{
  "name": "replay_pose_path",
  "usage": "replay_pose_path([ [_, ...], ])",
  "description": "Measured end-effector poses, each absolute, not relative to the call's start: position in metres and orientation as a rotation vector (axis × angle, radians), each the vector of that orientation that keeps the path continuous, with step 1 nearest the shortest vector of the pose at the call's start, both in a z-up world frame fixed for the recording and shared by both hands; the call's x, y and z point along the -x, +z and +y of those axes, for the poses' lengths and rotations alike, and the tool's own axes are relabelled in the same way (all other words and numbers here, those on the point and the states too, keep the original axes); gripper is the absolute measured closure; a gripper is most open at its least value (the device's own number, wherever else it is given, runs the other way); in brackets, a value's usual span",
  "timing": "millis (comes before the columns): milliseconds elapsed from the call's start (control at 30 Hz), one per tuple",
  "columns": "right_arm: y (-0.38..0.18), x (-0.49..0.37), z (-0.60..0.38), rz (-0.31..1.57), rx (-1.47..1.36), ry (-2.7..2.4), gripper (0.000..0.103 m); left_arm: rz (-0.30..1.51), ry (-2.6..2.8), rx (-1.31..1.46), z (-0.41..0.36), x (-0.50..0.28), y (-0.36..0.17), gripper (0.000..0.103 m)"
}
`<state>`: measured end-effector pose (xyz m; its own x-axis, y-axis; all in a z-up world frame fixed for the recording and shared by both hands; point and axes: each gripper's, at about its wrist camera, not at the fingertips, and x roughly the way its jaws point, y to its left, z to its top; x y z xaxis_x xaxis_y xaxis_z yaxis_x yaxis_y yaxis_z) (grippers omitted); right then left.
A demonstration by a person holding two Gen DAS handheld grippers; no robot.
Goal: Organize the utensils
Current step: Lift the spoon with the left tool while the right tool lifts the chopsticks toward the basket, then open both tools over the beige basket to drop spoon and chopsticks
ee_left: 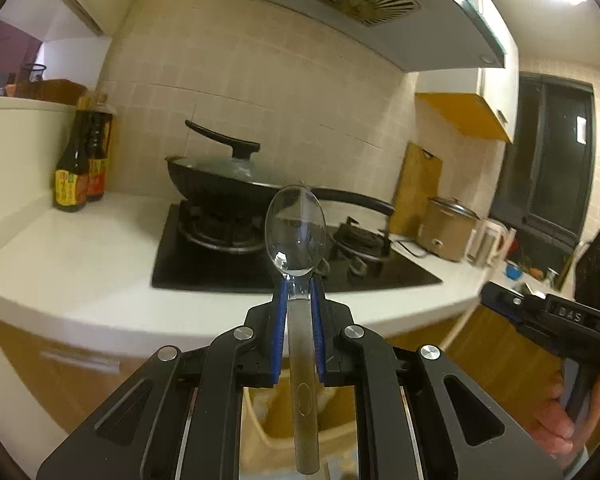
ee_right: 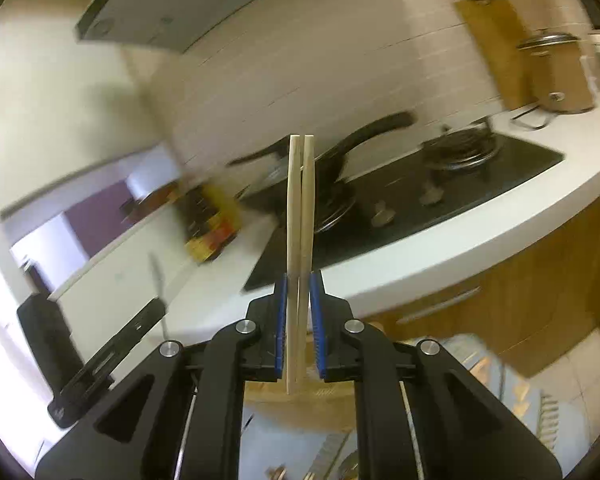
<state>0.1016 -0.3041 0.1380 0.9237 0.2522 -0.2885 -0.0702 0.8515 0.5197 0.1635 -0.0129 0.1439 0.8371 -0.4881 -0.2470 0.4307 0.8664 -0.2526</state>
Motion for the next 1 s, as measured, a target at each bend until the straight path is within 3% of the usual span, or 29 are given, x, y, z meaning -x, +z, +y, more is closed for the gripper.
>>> replay_pose_path([
  [567,0.099,-0.130,-0.263,0.450,-0.264,0.047,0.093,0.285,-0.370,0.105,-0.035,-0.188,0.087,0.091],
  [667,0.097,-0.122,-0.260,0.482,-0.272,0.075,0.086,0.306,-0.392,0.119,-0.028,-0.182,0.084,0.077],
  [700,0.096,-0.117,-0.258,0.488,-0.269,0.081,0.078,0.310,-0.395,0.120,-0.025,-0.178,0.084,0.069],
  [733,0.096,-0.111,-0.258,0.487,-0.265,0.080,0.073,0.312,-0.397,0.119,-0.023,-0.173,0.084,0.064],
  [767,0.096,-0.106,-0.255,0.485,-0.260,0.078,0.062,0.318,-0.398,0.121,-0.018,-0.167,0.083,0.063],
  [1000,0.096,-0.062,-0.248,0.522,-0.258,0.074,0.061,0.380,-0.413,0.176,0.010,-0.132,0.082,0.054],
])
